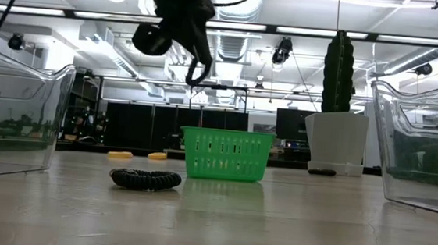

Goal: Sort spring keychains
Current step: Put the middle black spring keychain into the green bin

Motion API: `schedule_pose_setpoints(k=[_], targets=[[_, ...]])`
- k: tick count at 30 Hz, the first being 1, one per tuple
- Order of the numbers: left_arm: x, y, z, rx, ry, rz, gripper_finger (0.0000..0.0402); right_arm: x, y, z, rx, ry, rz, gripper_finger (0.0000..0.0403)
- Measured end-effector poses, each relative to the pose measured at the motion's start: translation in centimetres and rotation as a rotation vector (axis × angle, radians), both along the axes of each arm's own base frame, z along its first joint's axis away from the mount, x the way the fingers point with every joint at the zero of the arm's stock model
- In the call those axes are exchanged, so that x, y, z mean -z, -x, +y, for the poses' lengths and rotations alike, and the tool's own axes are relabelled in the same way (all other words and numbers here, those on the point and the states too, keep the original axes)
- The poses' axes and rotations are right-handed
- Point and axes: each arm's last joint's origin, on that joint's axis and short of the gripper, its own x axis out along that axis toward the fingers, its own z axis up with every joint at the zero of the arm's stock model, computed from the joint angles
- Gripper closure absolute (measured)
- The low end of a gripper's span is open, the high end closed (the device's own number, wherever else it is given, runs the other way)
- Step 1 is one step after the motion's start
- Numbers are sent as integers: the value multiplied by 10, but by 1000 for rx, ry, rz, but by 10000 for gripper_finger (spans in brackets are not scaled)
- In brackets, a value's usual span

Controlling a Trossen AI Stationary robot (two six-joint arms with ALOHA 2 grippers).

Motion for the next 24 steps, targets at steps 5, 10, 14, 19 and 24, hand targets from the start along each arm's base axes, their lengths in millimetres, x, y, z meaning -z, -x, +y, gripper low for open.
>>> schedule_pose_setpoints(k=[5,10,14,19,24], targets=[[24,-23,-14,52,4,23,401,0,0,0,7,-4,-1,165],[57,-41,-19,92,-10,105,401,0,0,-1,24,7,-9,165],[86,-51,-19,110,-5,185,401,0,0,-1,27,6,-8,165],[98,-58,-20,125,3,193,383,0,0,-1,30,1,-7,165],[92,-60,-21,144,-6,153,329,0,0,-1,31,3,-3,165]])
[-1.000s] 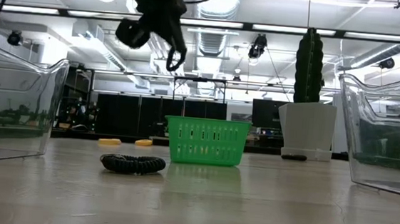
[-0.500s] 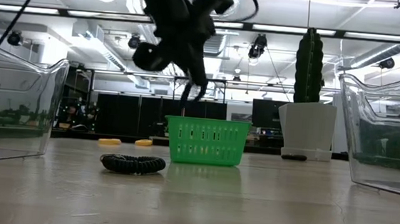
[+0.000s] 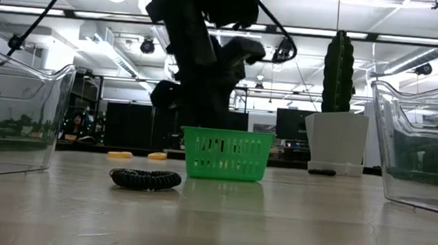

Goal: Sort spring keychains
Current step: Put the middle black spring keychain into the green bin, then put the top black spring keychain into the green bin

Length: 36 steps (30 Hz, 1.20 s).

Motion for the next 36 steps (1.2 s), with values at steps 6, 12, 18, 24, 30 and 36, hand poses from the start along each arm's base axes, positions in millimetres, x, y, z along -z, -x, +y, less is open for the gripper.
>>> schedule_pose_setpoints(k=[6,12,18,24,30,36], targets=[[-25,1,0,20,21,-48,272,0,-3,-5,15,21,1,165],[-75,18,-4,43,36,-129,258,7,-5,-28,123,47,91,165],[-133,53,-8,55,44,-296,257,19,-3,-75,278,52,324,165],[-184,97,-7,48,45,-480,257,28,-12,-128,262,123,483,165],[-218,136,-3,29,24,-619,257,48,-18,-190,251,90,635,165],[-239,167,-2,22,25,-719,257,81,-23,-238,184,47,765,165]])
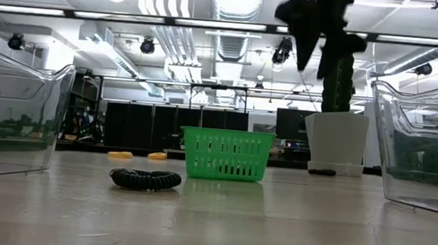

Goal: Sort spring keychains
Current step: Put the top black spring keychain into the green bin

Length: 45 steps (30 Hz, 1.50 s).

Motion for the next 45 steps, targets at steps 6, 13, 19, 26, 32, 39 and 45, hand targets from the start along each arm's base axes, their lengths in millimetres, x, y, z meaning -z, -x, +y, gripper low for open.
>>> schedule_pose_setpoints(k=[6,13,19,26,32,39,45], targets=[[-15,23,0,9,5,-86,257,39,-8,-28,-54,-39,144,165],[-26,40,0,1,8,-165,257,84,-23,-54,-147,-93,274,167],[-27,43,1,-32,1,-173,257,118,-28,-74,-187,-152,353,176],[-27,42,2,-50,3,-171,257,143,-29,-91,-220,-192,393,179],[-27,42,2,-57,16,-171,257,149,-28,-101,-206,-210,375,179],[-27,42,2,-68,14,-172,257,150,-27,-103,-188,-250,352,179],[-27,42,2,-73,11,-173,257,119,-33,-69,-181,-343,236,179]])
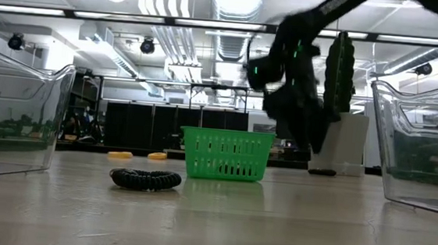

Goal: Sort spring keychains
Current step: Put the top black spring keychain into the green bin

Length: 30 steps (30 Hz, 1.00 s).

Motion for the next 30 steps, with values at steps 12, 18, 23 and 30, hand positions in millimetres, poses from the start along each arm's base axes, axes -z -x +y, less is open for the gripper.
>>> schedule_pose_setpoints(k=[12,18,23,30], targets=[[0,0,3,-96,-22,-1,257,-48,-4,47,383,285,-78,179],[0,0,5,-176,-69,1,257,-48,-5,50,475,316,-87,179],[0,1,6,-179,-214,12,257,-37,-2,61,585,310,-38,179],[0,5,5,-81,-401,20,257,-10,14,70,915,317,102,179]])
